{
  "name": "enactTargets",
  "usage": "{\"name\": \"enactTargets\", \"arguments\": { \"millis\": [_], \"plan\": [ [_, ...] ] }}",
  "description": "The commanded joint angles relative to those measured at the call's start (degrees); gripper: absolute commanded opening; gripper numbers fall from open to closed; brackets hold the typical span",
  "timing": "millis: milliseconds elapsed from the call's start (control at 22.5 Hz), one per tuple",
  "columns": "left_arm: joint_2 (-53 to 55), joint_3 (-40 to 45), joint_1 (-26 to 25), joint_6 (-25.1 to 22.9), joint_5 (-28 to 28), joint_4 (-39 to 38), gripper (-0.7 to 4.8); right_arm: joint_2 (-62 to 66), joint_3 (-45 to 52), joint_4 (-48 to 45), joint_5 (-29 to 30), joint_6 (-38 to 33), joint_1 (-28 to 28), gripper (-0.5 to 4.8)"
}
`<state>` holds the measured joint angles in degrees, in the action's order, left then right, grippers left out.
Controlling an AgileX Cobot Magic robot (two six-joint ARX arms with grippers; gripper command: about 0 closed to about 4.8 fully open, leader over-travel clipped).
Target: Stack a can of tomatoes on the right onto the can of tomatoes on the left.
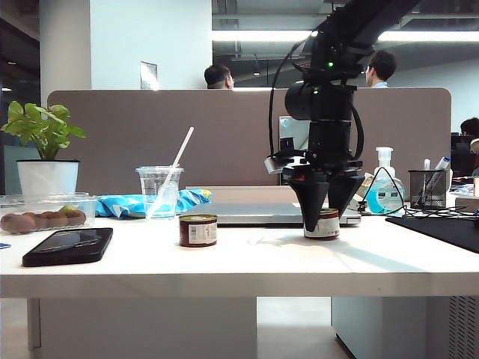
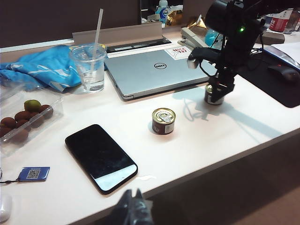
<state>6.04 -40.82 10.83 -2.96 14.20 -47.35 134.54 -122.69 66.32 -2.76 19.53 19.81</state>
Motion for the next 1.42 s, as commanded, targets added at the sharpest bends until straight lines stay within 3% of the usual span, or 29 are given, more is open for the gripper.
{"name": "enactTargets", "arguments": {
  "millis": [44, 533, 755, 1066, 1421],
  "plan": [
    [0.0, -0.2, 0.0, 0.0, 0.0, 0.7, -0.02, -2.6, -0.4, 2.4, -0.3, 0.0, 0.9, 2.42],
    [0.0, -0.2, 0.0, 0.0, 0.0, 0.7, -0.02, -7.5, -4.8, 4.3, 0.5, -0.5, 6.6, 2.42],
    [0.0, -0.2, 0.0, 0.0, 0.0, 0.0, -0.02, -7.4, -9.0, -0.7, 0.2, -0.8, 12.1, 2.42],
    [0.0, -0.2, 0.0, 0.0, 0.0, -1.0, -0.02, -5.6, -9.0, -4.1, 5.4, -3.1, 14.6, 2.42],
    [0.0, -0.2, 0.0, 0.0, 0.1, -1.1, -0.02, -3.3, -9.0, -7.3, 5.4, -3.2, 16.9, 2.41]
  ]
}}
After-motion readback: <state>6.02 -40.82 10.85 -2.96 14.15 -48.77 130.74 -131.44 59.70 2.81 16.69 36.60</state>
